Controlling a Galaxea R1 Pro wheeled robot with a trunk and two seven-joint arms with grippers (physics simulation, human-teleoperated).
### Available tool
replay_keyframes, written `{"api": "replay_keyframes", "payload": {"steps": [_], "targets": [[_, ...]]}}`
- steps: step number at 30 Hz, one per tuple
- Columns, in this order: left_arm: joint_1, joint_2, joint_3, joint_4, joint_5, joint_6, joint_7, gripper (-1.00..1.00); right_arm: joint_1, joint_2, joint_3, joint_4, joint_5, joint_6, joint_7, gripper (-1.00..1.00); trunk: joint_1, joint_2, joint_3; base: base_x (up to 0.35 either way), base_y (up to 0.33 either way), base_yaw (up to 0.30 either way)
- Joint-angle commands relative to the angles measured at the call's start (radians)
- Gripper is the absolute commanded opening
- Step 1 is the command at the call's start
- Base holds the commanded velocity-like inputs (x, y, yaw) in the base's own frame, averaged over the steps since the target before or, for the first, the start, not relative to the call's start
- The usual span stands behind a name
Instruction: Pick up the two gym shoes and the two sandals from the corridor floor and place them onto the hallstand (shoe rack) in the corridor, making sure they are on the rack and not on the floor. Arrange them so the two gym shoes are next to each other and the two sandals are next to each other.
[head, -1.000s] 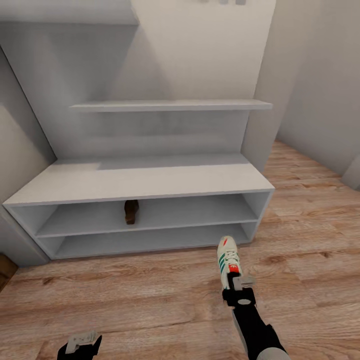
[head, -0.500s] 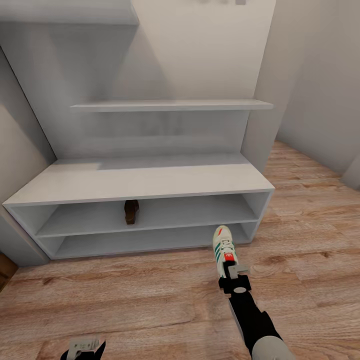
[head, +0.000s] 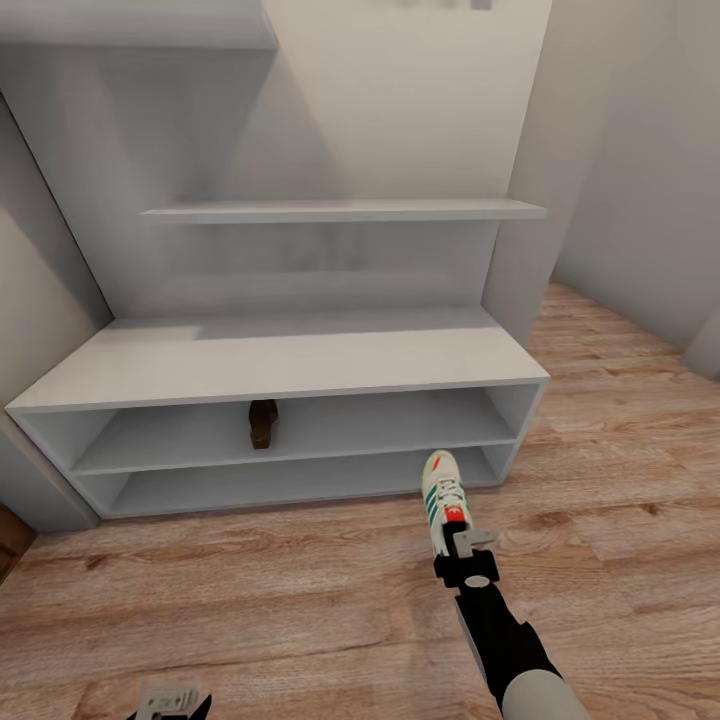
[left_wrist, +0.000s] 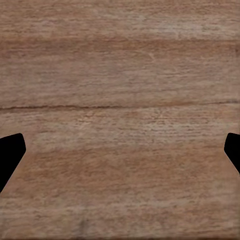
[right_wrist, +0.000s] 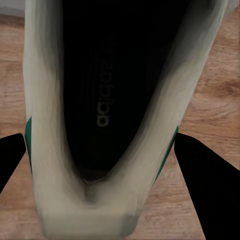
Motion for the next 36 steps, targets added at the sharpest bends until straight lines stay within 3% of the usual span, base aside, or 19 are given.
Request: {"api": "replay_keyframes", "payload": {"steps": [1,19,31,32,36], "targets": [[-0.001,0.0,0.009,0.002,-0.01,-0.004,-0.004,1.0,-0.001,0.001,-0.003,-0.002,0.009,0.01,0.001,-1.0,0.0,0.0,-0.001,0.0,0.0,0.0],[-0.001,0.001,0.001,0.015,-0.011,-0.001,0.074,1.0,-0.084,0.001,0.004,-0.09,0.007,0.113,0.0,-1.0,0.0,0.0,-0.001,0.0,0.0,0.0],[-0.001,-0.002,0.001,0.018,-0.013,-0.003,0.081,1.0,-0.093,0.001,0.004,-0.123,0.008,0.181,-0.001,-1.0,0.0,0.0,-0.001,0.0,0.0,0.0],[-0.001,-0.002,0.001,0.018,-0.014,-0.003,0.081,1.0,-0.093,0.001,0.004,-0.124,0.009,0.41,-0.001,-1.0,0.0,0.0,-0.001,0.0,0.0,0.004],[-0.001,-0.002,0.001,0.018,-0.014,-0.004,0.082,1.0,-0.093,0.001,0.003,-0.124,0.009,0.411,-0.001,-1.0,0.0,0.0,-0.002,0.0,0.0,0.035]]}}
